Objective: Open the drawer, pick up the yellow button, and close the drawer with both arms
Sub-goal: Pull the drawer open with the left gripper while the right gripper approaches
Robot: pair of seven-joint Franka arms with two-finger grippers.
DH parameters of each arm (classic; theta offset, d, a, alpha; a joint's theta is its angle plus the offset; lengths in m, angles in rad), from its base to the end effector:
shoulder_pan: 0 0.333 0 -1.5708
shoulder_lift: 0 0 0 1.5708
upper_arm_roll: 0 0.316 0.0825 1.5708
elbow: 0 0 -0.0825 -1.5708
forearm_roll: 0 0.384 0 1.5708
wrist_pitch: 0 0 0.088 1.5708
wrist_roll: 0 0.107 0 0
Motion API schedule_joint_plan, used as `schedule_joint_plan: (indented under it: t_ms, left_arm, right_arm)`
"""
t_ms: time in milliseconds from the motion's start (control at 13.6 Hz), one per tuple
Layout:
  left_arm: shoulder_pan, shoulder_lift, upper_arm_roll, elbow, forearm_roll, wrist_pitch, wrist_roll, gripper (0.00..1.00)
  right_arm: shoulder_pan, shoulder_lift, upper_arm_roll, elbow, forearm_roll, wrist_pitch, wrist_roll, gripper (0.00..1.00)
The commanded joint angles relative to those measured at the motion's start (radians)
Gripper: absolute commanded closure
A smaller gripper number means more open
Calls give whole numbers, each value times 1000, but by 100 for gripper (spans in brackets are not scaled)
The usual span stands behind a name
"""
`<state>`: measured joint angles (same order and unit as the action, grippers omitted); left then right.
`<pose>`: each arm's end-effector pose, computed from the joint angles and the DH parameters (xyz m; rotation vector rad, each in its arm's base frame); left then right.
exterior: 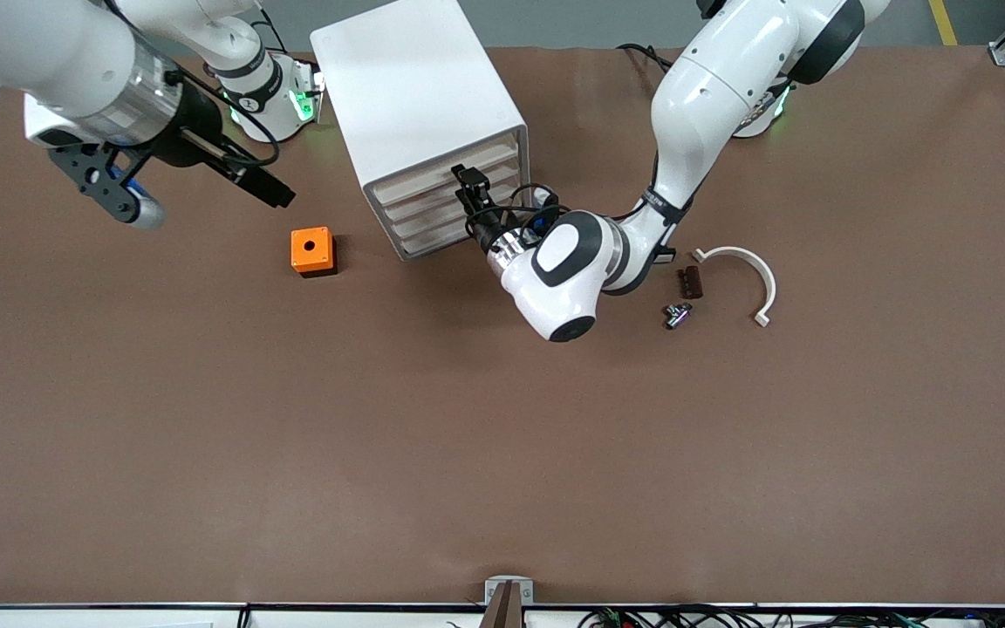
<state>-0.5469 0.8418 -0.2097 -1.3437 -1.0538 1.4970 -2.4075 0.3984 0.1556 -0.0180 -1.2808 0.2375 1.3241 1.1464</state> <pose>0.4595 -0.5213 0.2600 -1.1324 -1.7617 1.4826 0.5225 0.2418 0.6528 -2.8359 1.0686 0.3659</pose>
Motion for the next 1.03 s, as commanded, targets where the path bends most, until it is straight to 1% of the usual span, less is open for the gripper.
schedule_joint_plan:
  t_ms: [0,74,147,221,295,369,516,737,811,959]
  left_arm:
    - [-11,-6,-4,12,-18,-12,-32,66]
    - [-13,0,-4,11,-17,-12,-30,68]
    - [-16,3,-2,11,-17,-12,-27,69]
    - [-16,5,-2,9,-17,-11,-25,74]
    - [-18,5,-2,9,-17,-12,-25,76]
    - [-16,5,-2,8,-17,-11,-24,76]
    - [-19,14,-2,8,-15,-11,-18,76]
    - [-30,23,10,8,-14,-8,-15,96]
    - [-21,25,18,9,-14,-6,-18,100]
    - [-1,22,52,12,-15,-6,-19,100]
  right_arm:
    - [63,25,-5,-2,-18,47,134,0]
    - [86,39,-5,-2,-20,52,185,0]
    - [111,51,-5,-2,-26,55,212,0]
    - [134,58,-5,-2,-49,73,231,0]
    - [160,67,-5,-3,-64,84,263,0]
    - [186,90,-5,-2,-69,90,333,0]
    - [217,114,-5,-3,-67,119,389,0]
    - [241,148,-5,-3,-67,139,473,0]
    - [246,163,-5,-3,-66,147,513,0]
    - [261,192,-5,-6,-69,150,521,0]
